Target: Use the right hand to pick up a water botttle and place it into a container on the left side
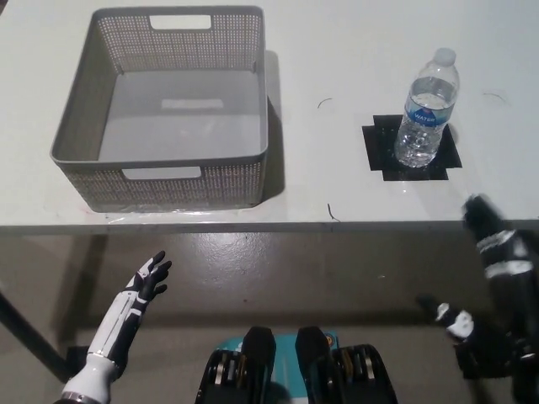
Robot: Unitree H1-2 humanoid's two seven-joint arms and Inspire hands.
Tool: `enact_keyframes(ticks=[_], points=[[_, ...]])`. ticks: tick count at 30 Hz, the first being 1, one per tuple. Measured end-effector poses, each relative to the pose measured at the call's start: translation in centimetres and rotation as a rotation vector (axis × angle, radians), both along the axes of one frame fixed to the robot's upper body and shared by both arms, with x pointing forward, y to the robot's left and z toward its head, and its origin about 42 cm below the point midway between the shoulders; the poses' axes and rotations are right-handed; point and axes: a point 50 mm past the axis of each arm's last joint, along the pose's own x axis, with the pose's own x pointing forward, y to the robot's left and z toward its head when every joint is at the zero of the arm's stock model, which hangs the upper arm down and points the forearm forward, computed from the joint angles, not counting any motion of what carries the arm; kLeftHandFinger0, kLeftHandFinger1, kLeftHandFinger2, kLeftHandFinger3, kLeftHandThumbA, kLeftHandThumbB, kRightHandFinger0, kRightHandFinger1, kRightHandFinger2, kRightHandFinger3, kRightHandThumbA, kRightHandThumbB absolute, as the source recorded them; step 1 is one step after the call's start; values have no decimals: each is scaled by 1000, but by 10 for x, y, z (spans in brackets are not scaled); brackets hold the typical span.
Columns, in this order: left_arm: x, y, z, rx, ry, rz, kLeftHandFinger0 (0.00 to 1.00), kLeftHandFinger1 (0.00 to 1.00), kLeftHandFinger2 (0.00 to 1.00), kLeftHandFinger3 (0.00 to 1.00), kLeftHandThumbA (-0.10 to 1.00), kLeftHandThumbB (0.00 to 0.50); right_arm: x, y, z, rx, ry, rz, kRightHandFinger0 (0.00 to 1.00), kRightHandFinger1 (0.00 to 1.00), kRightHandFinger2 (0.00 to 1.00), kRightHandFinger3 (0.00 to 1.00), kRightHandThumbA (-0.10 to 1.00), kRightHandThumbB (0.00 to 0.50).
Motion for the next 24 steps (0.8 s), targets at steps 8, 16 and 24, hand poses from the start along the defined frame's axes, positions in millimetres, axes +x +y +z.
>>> enact_keyframes(ticks=[8,16,24], points=[[-1,0,-1,2,3,0,1000,1000,1000,1000,1000,156,41,-20,46,-33,-117,-82,1000,1000,1000,1000,1000,419],[-1,0,-2,3,0,0,1000,1000,1000,1000,1000,148,100,-29,55,23,-15,-87,1000,1000,1000,1000,1000,416],[-3,0,-3,2,1,0,1000,1000,1000,1000,1000,163,160,-31,53,76,142,-72,1000,1000,1000,1000,1000,488]])
